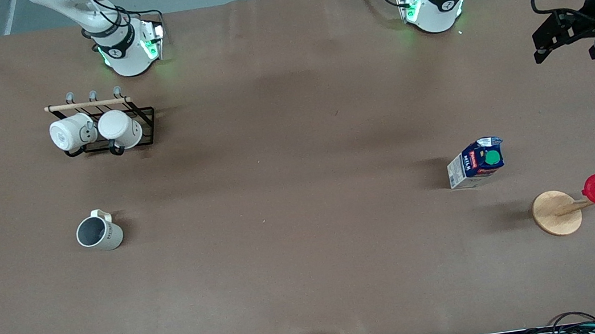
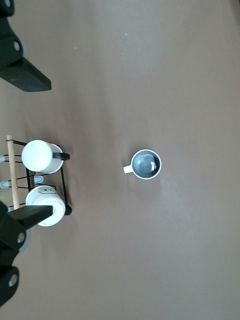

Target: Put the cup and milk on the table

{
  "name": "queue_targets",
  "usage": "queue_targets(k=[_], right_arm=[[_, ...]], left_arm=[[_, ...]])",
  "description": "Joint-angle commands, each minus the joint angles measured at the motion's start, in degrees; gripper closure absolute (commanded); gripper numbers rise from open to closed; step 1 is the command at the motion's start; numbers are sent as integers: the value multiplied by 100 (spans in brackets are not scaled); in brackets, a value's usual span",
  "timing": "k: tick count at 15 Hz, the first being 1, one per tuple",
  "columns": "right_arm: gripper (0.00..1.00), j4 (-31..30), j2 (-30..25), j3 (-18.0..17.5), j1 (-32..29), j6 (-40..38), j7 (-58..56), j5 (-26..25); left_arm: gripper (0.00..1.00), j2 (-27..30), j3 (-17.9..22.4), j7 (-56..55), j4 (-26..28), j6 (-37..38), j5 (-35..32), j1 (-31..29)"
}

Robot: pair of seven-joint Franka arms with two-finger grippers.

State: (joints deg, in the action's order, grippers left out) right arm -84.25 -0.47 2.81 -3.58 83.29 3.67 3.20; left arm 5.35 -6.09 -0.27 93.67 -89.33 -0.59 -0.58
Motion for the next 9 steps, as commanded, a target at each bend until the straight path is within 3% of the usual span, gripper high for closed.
queue_targets(k=[1,5,9], right_arm=[[0,67,38,-44,-99,-24,-103,14],[0,-151,432,-44,-143,239,-130,14],[0,-732,1081,-44,-361,1538,-891,5]], left_arm=[[0,-165,3,-472,-69,30,-117,5],[0,-236,3,-659,659,-855,-117,-21],[0,-411,-15,-580,1520,-1919,-161,-21]])
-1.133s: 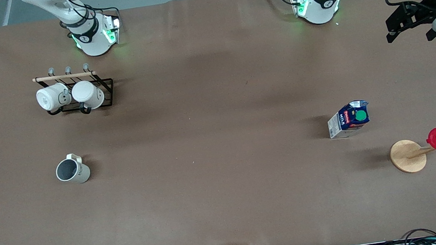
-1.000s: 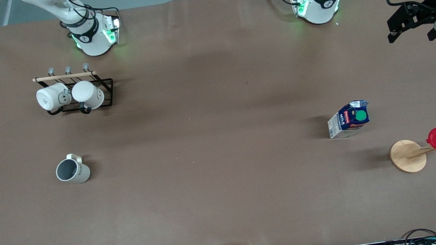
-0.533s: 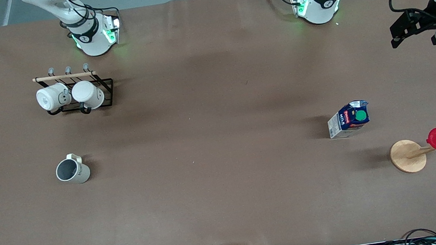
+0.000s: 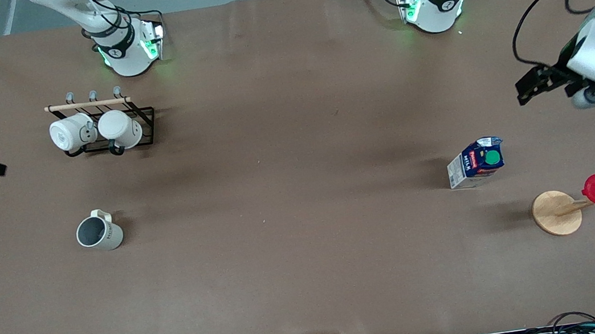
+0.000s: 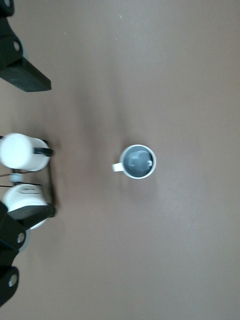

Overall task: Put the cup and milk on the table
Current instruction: 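Reach the right gripper to the white mug while the left gripper reaches the milk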

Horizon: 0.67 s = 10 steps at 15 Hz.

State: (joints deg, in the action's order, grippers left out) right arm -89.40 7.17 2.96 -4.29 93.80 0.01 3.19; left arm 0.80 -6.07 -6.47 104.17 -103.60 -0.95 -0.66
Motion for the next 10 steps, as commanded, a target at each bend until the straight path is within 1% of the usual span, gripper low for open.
queue_targets(k=[1,3,5,7,9,10], right_arm=[[0,-218,564,-67,-422,673,-894,15],[0,-288,952,-67,-581,1164,-1291,33],[0,-533,1190,-67,-556,1700,-1328,24],[0,-1120,1234,-85,-459,2455,-1337,24],[0,-1814,1252,-85,-284,3403,-1337,15],[0,-2044,1339,-85,-240,3791,-1337,-2]], left_arm=[[0,26,-17,40,690,-782,-125,-5],[0,-79,-52,84,946,-1249,-125,22],[0,-342,-52,259,912,-1443,-125,22],[0,-605,-61,479,912,-1855,-116,4],[0,-887,-61,524,903,-2137,-125,22],[0,-984,-61,524,903,-2243,-116,31]])
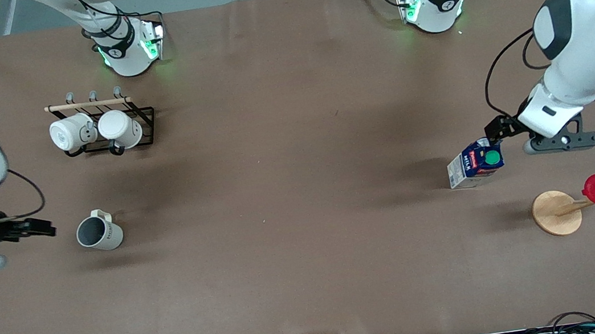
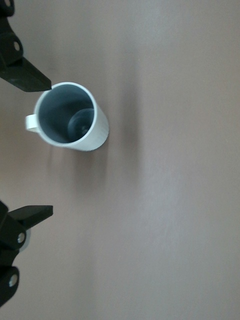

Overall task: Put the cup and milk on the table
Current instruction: 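Reach the right gripper to the white mug while the left gripper reaches the milk, then grasp the white mug with the right gripper while the left gripper grasps the milk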

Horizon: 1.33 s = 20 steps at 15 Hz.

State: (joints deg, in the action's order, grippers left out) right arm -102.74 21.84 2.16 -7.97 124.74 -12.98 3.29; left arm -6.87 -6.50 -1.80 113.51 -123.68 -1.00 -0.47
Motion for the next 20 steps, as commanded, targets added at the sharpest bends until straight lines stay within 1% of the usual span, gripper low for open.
queue_targets(k=[1,3,6,9,10,11,12,13,14,15,16,18,20], right_arm=[[0,-817,-50,-5,164,884,-46,-22],[0,-958,22,-5,200,1122,-221,-57],[0,-959,135,4,200,1280,-328,-66],[0,-959,337,13,173,1579,-336,-66],[0,-959,364,13,156,1641,-337,-74],[2,-959,408,4,156,1685,-337,-75],[6,-959,426,13,164,1685,-337,-75],[19,-967,426,13,164,1694,-337,-109],[44,-967,443,4,164,1694,-337,-179],[62,-967,478,4,164,1764,-337,-189],[78,-985,505,4,156,1869,-328,-189],[100,-967,584,4,147,1870,-319,-189],[100,-915,584,13,147,1800,-345,-189]], left_arm=[[1,-296,-18,57,-31,-279,-120,12],[1,-385,-36,57,-31,-297,-111,21],[3,-473,-45,48,-5,-297,-102,29],[13,-534,-45,48,31,-297,-102,29],[19,-552,-45,39,31,-297,-102,38],[24,-596,-45,39,22,-297,-102,30],[29,-622,-45,31,22,-297,-94,29],[35,-631,-45,22,22,-297,-94,29],[40,-640,-45,-13,22,-297,-94,29],[45,-675,-45,-57,13,-297,-94,38],[51,-701,-53,-75,4,-297,-67,38],[66,-719,-45,-136,13,-332,-32,47],[76,-702,-53,-145,13,-314,-32,47]])
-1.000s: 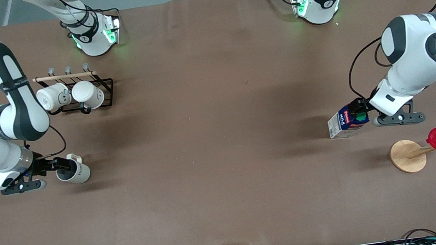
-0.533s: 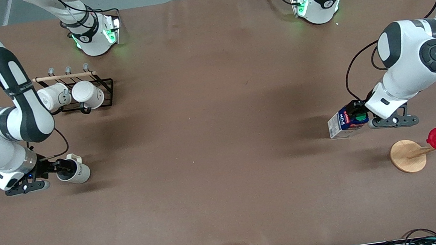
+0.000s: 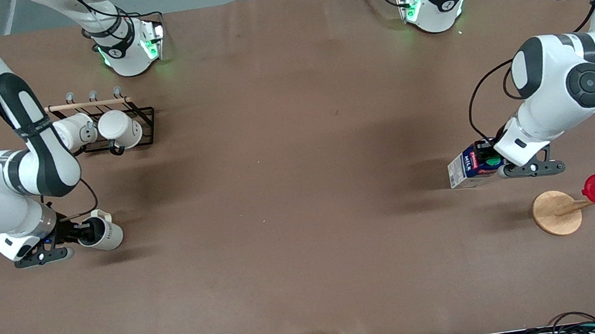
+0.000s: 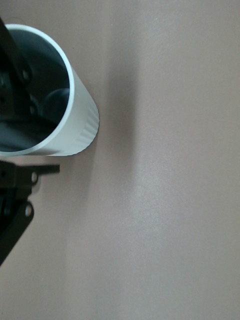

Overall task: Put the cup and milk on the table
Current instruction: 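Grasp the white mug with the right gripper while the left gripper grasps the milk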

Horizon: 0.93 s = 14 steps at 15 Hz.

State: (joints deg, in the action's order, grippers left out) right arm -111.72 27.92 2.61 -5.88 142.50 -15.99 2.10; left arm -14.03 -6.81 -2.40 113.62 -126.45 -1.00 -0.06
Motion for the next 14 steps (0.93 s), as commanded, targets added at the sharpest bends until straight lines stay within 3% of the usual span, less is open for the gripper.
queue_targets(k=[1,4,6,8,11,14], right_arm=[[100,79,-41,-41,-54,-29,-71,-69],[100,868,-128,-85,129,-1458,251,-34],[100,1422,-181,-85,646,-2022,1154,1],[100,1871,-146,-94,1183,-2235,1799,27],[100,2040,-33,-138,1877,-2165,2290,290],[100,2680,467,-147,2712,-2174,2766,291]], left_arm=[[76,32,-14,-85,-15,-12,-32,6],[76,111,-22,-94,-94,111,-32,6],[76,155,-31,-94,-225,243,-32,23],[76,173,-171,-155,-366,471,-32,6],[76,190,-373,-489,-568,796,-32,6],[76,181,-566,-840,-779,1025,-41,15]])
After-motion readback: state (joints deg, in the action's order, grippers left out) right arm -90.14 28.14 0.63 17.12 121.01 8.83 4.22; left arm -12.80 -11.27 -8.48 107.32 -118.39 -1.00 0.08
